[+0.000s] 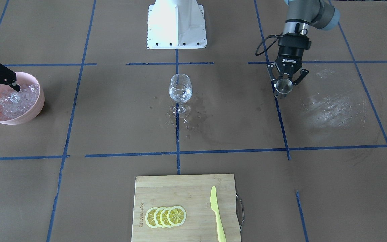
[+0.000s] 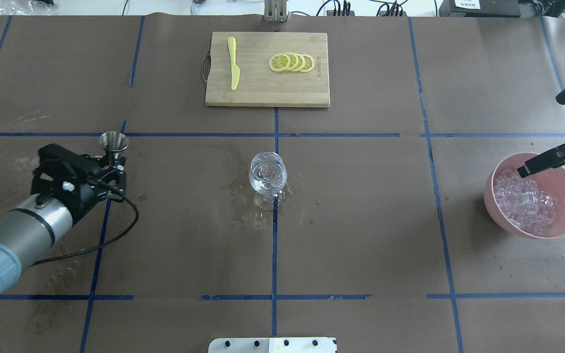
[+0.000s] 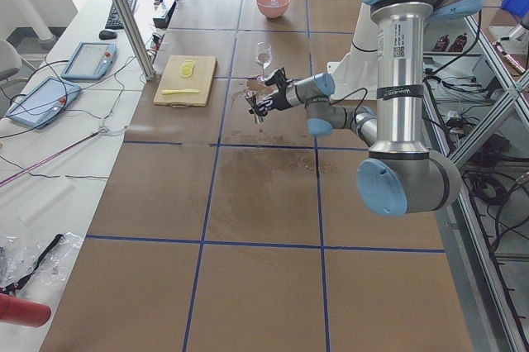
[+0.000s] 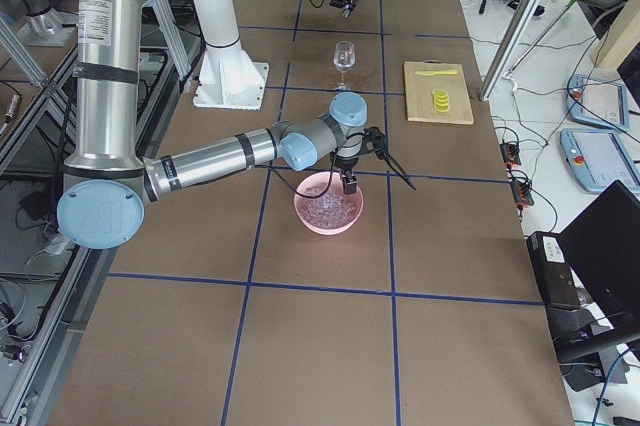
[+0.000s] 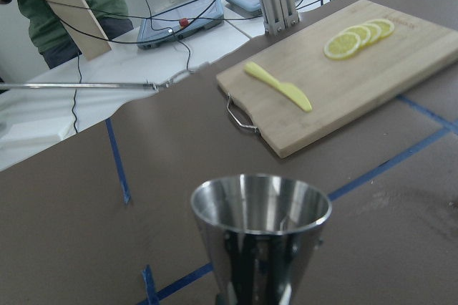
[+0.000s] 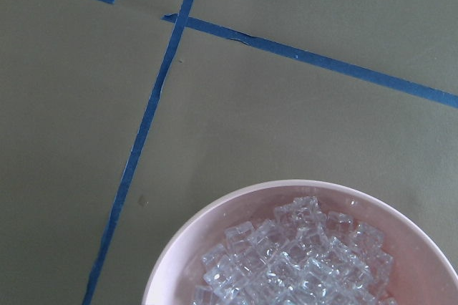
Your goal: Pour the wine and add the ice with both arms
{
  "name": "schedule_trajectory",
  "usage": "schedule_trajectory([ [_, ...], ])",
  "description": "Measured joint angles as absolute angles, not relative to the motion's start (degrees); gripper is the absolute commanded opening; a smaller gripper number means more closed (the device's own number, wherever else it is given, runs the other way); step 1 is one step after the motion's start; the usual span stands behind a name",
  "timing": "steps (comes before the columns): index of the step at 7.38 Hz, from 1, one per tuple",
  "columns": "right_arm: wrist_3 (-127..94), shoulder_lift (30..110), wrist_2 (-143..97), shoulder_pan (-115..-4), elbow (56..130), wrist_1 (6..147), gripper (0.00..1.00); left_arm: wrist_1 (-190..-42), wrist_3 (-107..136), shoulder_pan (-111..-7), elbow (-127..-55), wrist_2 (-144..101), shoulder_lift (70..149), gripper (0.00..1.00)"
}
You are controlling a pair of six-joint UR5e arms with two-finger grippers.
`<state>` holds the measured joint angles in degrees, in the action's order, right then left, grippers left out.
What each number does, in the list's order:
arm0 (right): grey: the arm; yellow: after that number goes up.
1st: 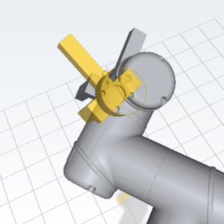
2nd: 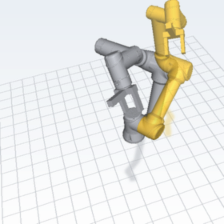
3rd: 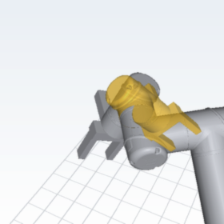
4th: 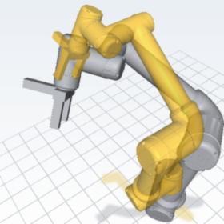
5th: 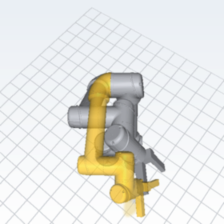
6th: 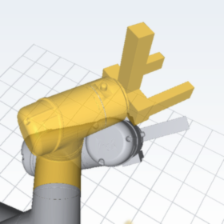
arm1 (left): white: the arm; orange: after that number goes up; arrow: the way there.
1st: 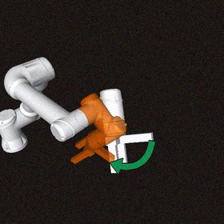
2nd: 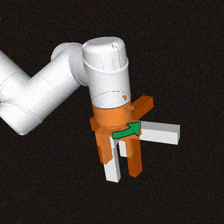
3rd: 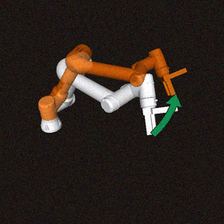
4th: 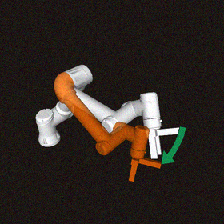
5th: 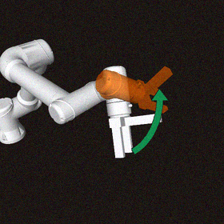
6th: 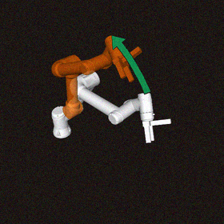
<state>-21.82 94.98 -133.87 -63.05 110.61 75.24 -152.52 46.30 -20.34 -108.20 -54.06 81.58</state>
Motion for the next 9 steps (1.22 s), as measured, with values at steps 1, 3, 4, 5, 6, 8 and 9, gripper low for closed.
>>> schedule_trajectory([
  [1, -21.88, 95.00, -133.93, -63.02, 110.58, 75.24, 1.00, -161.39, 48.77, -19.39, -102.38, -50.62, 79.47, 0.00],
  [3, -22.13, 95.01, -134.00, -62.96, 110.57, 75.23, 1.00, -168.06, 55.96, -16.35, -96.33, -44.63, 78.46, 0.00],
  [4, -22.20, 95.01, -133.99, -62.95, 110.57, 75.23, 1.00, -168.80, 57.85, -14.67, -95.49, -42.19, 78.92, 0.00],
  [5, -22.22, 95.01, -134.01, -62.93, 110.58, 75.23, 1.00, -169.01, 58.61, -13.32, -94.53, -40.33, 80.32, 0.00],
  [6, -22.23, 95.01, -134.02, -62.93, 110.59, 75.23, 1.00, -169.09, 58.97, -12.45, -92.91, -38.85, 81.89, 0.00],
  [8, -22.24, 94.96, -134.03, -62.93, 110.63, 75.18, 1.00, -169.17, 59.30, -11.61, -90.57, -37.72, 83.28, 0.00],
  [9, -22.26, 94.93, -134.03, -62.93, 110.67, 75.18, 1.00, -169.18, 59.39, -11.32, -89.73, -37.59, 83.43, 0.00],
])
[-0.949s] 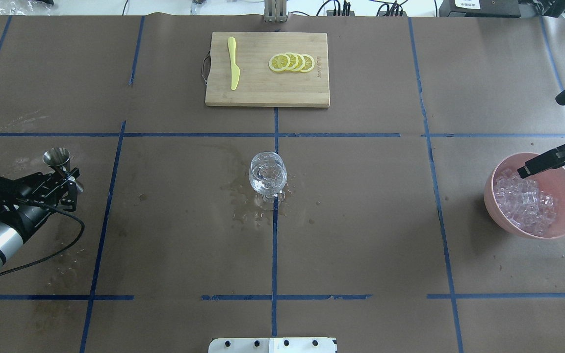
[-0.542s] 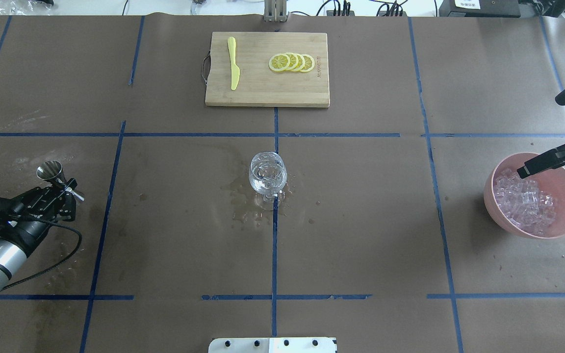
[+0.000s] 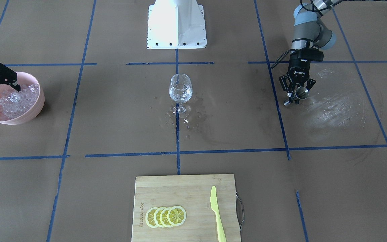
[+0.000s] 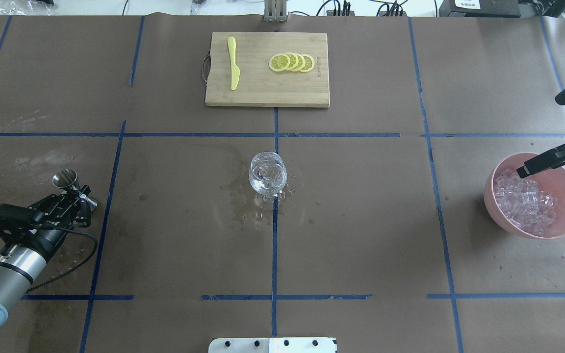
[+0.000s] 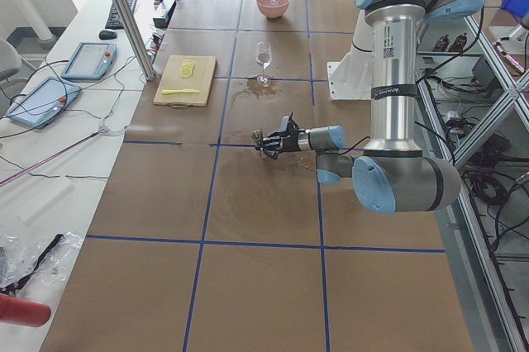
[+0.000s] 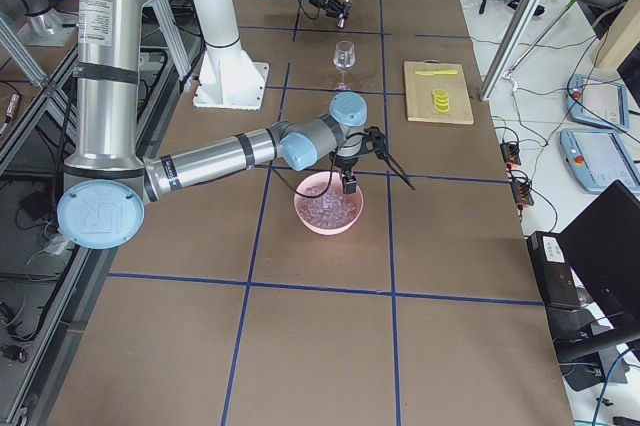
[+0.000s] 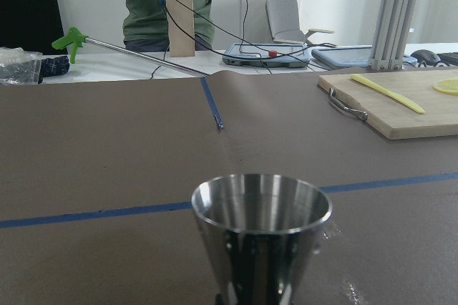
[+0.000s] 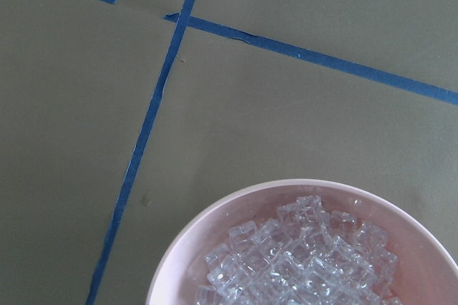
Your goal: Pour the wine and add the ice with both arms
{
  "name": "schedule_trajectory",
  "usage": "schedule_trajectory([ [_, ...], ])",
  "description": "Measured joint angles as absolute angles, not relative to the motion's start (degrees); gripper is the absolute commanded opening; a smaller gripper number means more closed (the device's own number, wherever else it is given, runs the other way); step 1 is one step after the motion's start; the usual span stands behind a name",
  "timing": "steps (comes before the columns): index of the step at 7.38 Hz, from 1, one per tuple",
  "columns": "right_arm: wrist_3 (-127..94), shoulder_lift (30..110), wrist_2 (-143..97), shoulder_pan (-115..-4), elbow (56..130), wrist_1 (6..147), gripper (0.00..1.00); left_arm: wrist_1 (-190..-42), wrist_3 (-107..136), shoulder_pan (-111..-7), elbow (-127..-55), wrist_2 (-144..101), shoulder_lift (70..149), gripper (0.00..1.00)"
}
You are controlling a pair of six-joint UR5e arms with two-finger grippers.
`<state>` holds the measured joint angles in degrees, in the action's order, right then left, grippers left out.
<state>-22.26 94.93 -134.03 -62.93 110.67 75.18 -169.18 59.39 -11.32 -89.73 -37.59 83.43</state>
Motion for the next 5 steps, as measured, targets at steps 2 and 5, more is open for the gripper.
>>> schedule_trajectory([
  [2, -22.31, 94.92, -134.03, -62.87, 110.78, 75.17, 1.00, -169.23, 59.48, -11.00, -89.05, -37.53, 83.49, 0.74],
  [5, -22.32, 94.89, -134.03, -62.77, 110.94, 75.15, 1.00, -170.85, 59.43, -10.90, -90.44, -37.66, 83.48, 1.00],
])
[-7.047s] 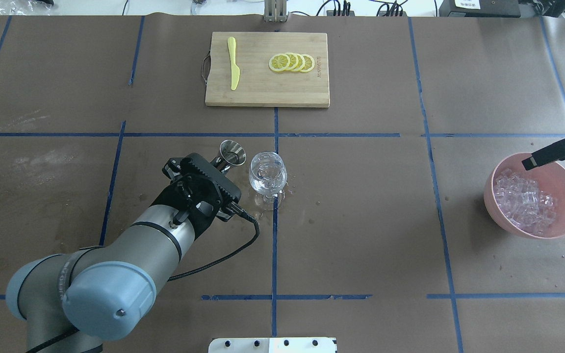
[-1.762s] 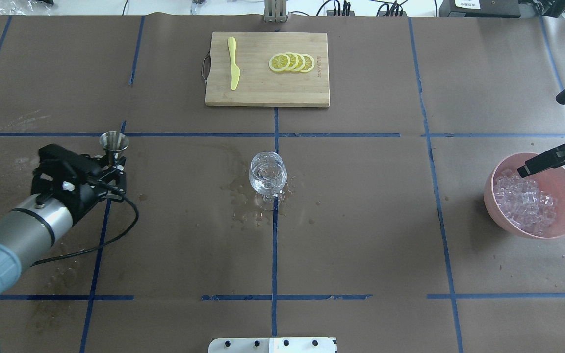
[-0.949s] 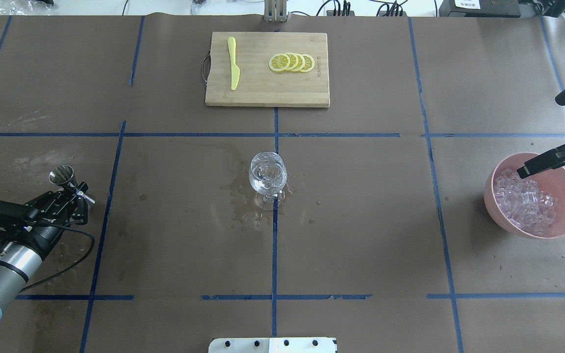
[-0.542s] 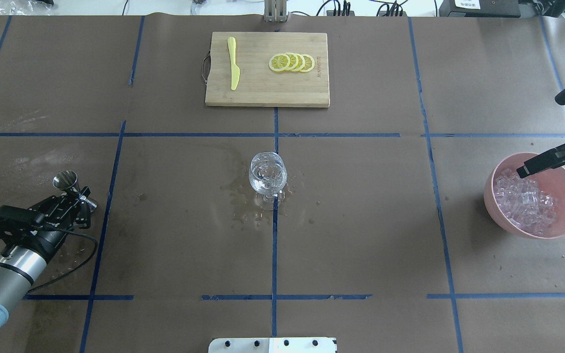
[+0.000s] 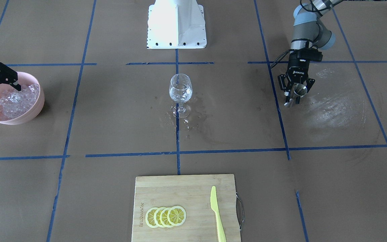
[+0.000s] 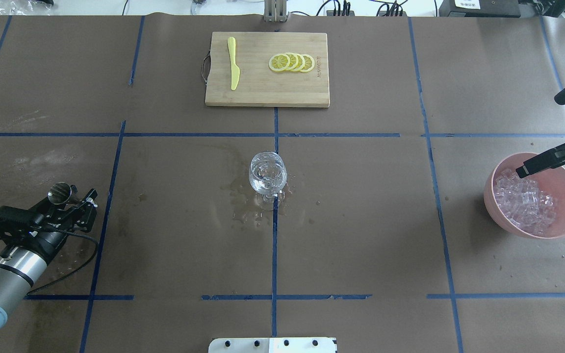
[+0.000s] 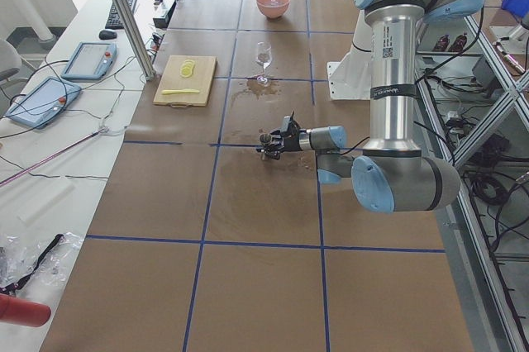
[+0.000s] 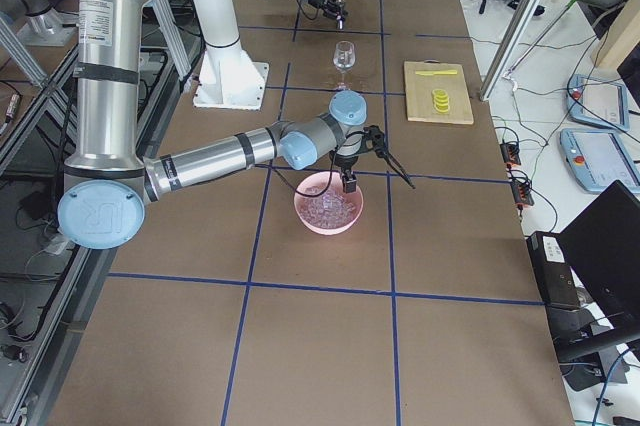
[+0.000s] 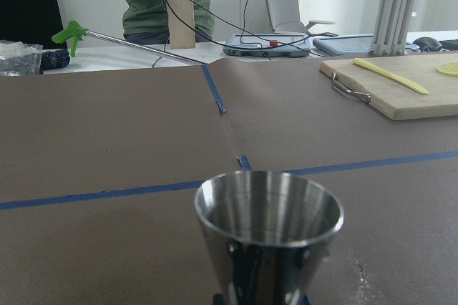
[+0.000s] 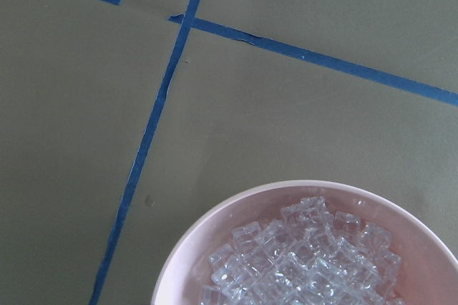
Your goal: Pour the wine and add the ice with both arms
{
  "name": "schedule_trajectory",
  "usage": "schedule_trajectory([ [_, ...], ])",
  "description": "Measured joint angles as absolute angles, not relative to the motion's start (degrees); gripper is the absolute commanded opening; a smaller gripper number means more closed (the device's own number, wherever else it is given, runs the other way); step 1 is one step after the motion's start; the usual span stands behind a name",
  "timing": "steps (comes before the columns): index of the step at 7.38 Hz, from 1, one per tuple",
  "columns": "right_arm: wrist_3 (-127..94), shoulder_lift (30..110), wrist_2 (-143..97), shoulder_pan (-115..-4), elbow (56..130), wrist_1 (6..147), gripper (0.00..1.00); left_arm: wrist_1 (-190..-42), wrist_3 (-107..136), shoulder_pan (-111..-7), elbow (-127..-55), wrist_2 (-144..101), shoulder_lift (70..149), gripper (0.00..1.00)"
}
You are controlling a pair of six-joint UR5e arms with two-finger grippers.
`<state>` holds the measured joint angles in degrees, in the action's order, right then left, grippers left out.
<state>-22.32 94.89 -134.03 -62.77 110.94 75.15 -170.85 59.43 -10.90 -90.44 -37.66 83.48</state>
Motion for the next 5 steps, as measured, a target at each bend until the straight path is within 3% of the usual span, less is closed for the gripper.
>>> schedule_trajectory([
  [5, -23.16, 94.76, -134.03, -62.39, 111.02, 75.15, 1.00, -169.78, 58.70, -10.90, -92.41, -42.01, 80.65, 1.00],
])
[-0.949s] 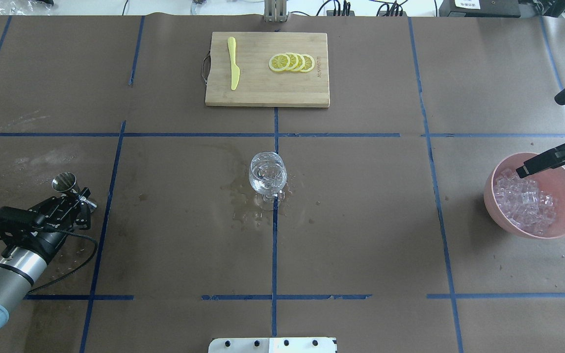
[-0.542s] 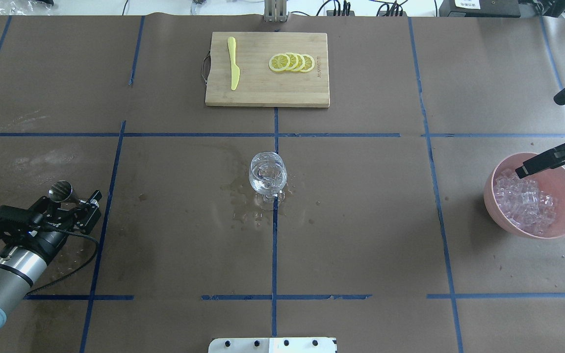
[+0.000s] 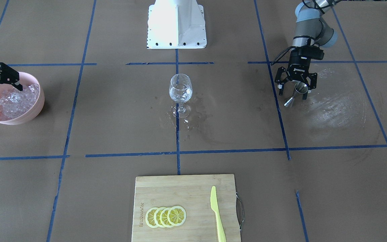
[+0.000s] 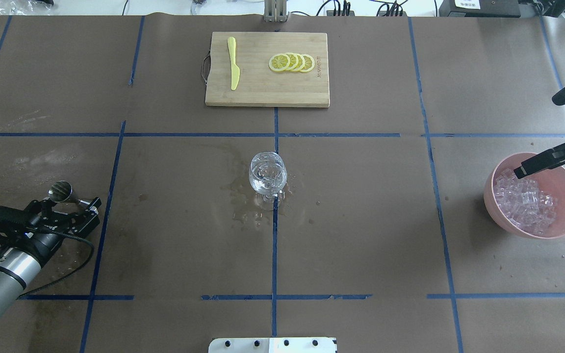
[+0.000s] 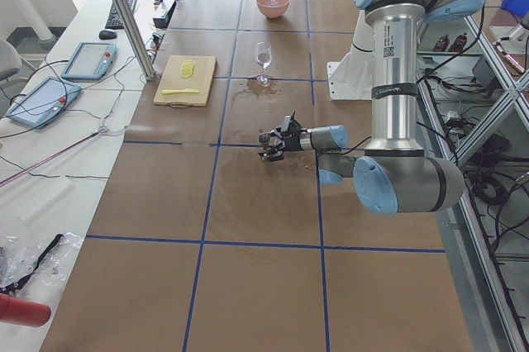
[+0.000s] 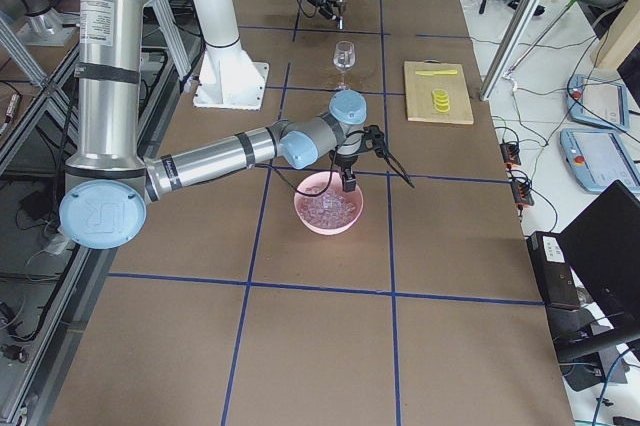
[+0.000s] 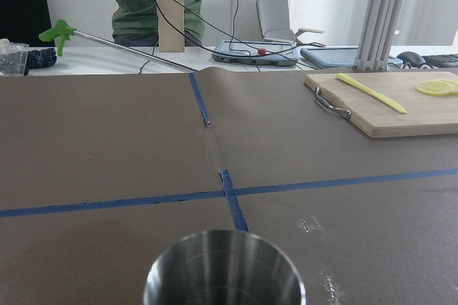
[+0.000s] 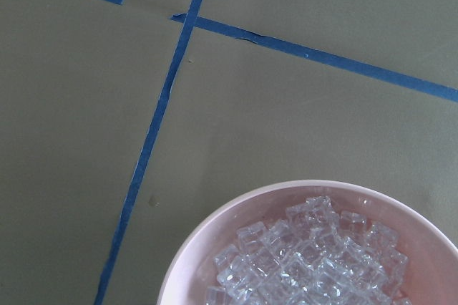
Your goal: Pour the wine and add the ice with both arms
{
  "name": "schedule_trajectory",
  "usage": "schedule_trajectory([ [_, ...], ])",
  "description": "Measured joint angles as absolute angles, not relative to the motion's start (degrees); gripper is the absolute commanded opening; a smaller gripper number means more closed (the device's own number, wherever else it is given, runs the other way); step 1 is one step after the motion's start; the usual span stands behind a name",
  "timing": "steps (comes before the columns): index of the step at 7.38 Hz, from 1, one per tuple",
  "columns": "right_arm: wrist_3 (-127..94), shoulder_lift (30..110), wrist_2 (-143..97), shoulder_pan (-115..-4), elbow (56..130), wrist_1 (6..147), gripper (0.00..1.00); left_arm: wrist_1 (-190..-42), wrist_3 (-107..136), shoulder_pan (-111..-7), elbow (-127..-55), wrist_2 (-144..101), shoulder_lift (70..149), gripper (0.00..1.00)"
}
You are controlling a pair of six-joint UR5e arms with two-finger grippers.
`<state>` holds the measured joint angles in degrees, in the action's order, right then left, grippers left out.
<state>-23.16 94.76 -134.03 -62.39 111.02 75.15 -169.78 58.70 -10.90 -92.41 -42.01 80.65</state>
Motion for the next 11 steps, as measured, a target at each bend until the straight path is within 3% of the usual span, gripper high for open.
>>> schedule_trajectory([
  [5, -26.23, 94.73, -133.09, -61.30, 111.45, 74.77, 1.00, -163.04, 54.80, -12.87, -106.87, -64.00, 61.98, 0.99],
  [8, -46.82, 98.57, -125.81, -52.86, 112.27, 60.56, 1.00, -163.22, 39.51, -27.77, -106.45, -79.37, 58.09, 0.99],
  [11, -51.06, 105.02, -120.53, -50.76, 112.45, 53.64, 1.00, -163.75, 26.91, -39.11, -102.44, -91.86, 58.83, 0.99],
])
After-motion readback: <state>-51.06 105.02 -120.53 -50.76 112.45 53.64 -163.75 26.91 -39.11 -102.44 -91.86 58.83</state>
